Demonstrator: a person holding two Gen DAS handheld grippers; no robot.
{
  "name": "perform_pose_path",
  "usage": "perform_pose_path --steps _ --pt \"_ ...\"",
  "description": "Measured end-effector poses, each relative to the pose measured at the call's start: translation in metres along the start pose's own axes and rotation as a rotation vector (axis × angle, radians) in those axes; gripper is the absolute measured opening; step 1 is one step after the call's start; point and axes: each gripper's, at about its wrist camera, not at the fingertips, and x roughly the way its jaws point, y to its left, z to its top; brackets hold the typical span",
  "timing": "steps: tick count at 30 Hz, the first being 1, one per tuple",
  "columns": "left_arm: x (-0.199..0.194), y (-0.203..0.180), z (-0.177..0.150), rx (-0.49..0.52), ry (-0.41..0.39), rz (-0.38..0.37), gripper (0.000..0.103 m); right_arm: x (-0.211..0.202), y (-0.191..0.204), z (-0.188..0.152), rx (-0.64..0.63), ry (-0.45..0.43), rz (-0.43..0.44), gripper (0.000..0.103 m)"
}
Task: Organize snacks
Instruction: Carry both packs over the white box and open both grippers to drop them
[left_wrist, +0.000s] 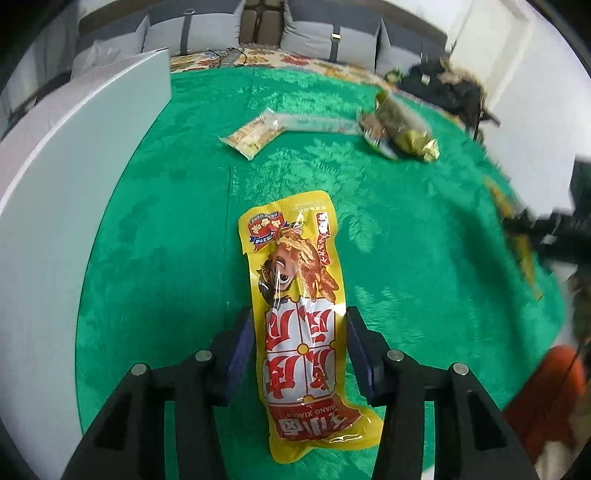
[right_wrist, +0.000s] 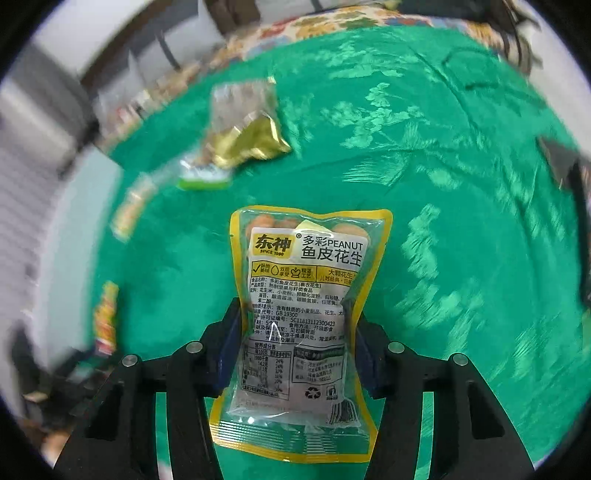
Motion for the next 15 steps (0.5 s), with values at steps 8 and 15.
perform_pose_path --steps 8,15 --pt "-0.068 0.014 0.013 -0.098 -0.111 -0.138 0.048 0.009 0.049 -0.013 -0.071 0.056 -0.030 0.056" --pt "-0.145 0.075 0.027 -0.194 -0.238 -0.122 0.048 0.014 0.177 -0.016 -0.264 0.055 0.101 0.056"
